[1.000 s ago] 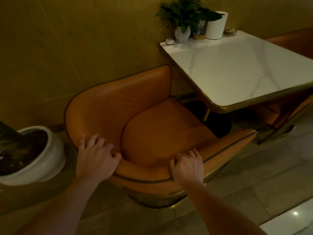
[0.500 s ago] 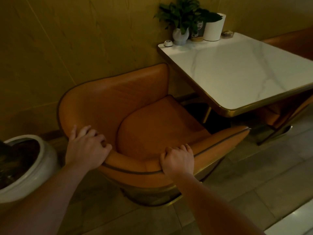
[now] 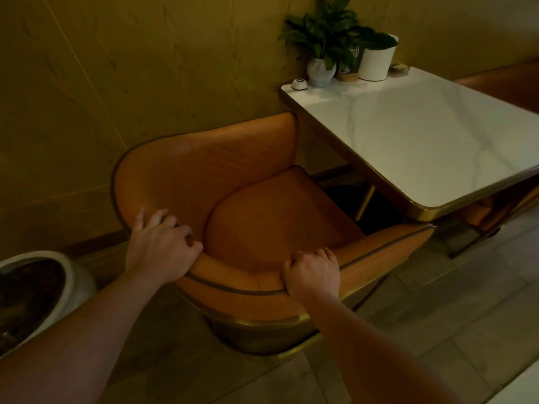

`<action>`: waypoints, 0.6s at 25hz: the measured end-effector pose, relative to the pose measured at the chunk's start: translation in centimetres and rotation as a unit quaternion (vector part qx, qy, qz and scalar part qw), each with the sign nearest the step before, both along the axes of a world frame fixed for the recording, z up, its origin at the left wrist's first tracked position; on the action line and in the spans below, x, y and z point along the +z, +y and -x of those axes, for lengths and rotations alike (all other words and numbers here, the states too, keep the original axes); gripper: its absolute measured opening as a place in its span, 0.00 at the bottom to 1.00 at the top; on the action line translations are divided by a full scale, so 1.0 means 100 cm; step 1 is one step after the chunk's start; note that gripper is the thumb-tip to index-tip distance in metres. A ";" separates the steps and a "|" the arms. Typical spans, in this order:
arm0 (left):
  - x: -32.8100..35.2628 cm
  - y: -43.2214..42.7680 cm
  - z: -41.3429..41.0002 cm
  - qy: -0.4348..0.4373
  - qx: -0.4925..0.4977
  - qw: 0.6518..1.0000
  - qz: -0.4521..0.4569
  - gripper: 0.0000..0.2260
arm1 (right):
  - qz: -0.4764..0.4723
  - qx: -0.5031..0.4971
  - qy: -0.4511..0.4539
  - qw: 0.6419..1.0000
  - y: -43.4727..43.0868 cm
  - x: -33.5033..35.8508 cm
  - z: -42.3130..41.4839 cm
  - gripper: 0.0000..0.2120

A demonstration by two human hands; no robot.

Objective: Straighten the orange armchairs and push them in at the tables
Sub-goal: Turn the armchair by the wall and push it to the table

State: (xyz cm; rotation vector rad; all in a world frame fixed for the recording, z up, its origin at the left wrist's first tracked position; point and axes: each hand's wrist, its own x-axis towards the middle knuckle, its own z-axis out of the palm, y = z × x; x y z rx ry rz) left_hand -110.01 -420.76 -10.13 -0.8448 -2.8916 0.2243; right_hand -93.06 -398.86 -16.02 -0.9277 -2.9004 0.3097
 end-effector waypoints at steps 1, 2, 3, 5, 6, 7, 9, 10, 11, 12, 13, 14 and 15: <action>0.000 -0.001 0.006 -0.002 -0.003 1.000 0.003 0.22 | 0.001 -0.001 -0.002 1.000 0.000 0.000 0.005 0.22; 0.001 -0.001 0.011 -0.003 -0.006 1.000 0.004 0.23 | -0.001 0.000 -0.002 1.000 -0.001 0.000 0.009 0.22; 0.002 -0.001 0.017 -0.005 -0.010 1.000 0.006 0.23 | -0.002 0.001 -0.001 1.000 -0.001 0.000 0.013 0.23; 0.004 -0.001 0.028 -0.014 -0.013 1.000 0.008 0.26 | 0.002 -0.002 0.000 1.000 -0.002 0.000 0.023 0.23; 0.006 0.000 0.034 -0.017 -0.014 1.000 0.008 0.27 | 0.001 -0.003 0.003 1.000 -0.003 0.000 0.030 0.23; 0.006 0.001 0.039 -0.017 -0.016 1.000 0.010 0.27 | -0.001 -0.006 0.006 1.000 -0.003 -0.001 0.035 0.23; 0.006 0.003 0.048 -0.011 -0.018 1.000 0.017 0.27 | -0.002 -0.010 0.005 1.000 -0.002 -0.003 0.041 0.23; 0.006 0.003 0.053 -0.011 -0.018 1.000 0.014 0.26 | -0.004 -0.009 0.005 1.000 -0.001 -0.003 0.045 0.22; 0.006 0.003 0.056 -0.011 -0.020 1.000 0.011 0.25 | -0.004 -0.008 0.005 1.000 -0.001 -0.003 0.047 0.22; 0.007 0.003 0.060 -0.012 -0.022 1.000 0.011 0.25 | -0.001 -0.009 0.000 1.000 -0.002 -0.003 0.049 0.22; 0.008 0.003 0.065 -0.015 -0.025 0.999 0.014 0.25 | 0.003 -0.009 -0.002 1.000 -0.003 -0.001 0.054 0.23; 0.010 0.004 0.071 -0.019 -0.028 0.999 0.019 0.25 | 0.002 -0.010 0.000 1.000 -0.004 0.000 0.059 0.23; 0.012 0.006 0.077 -0.023 -0.031 0.999 0.027 0.25 | 0.001 -0.012 0.005 1.000 -0.005 0.001 0.066 0.23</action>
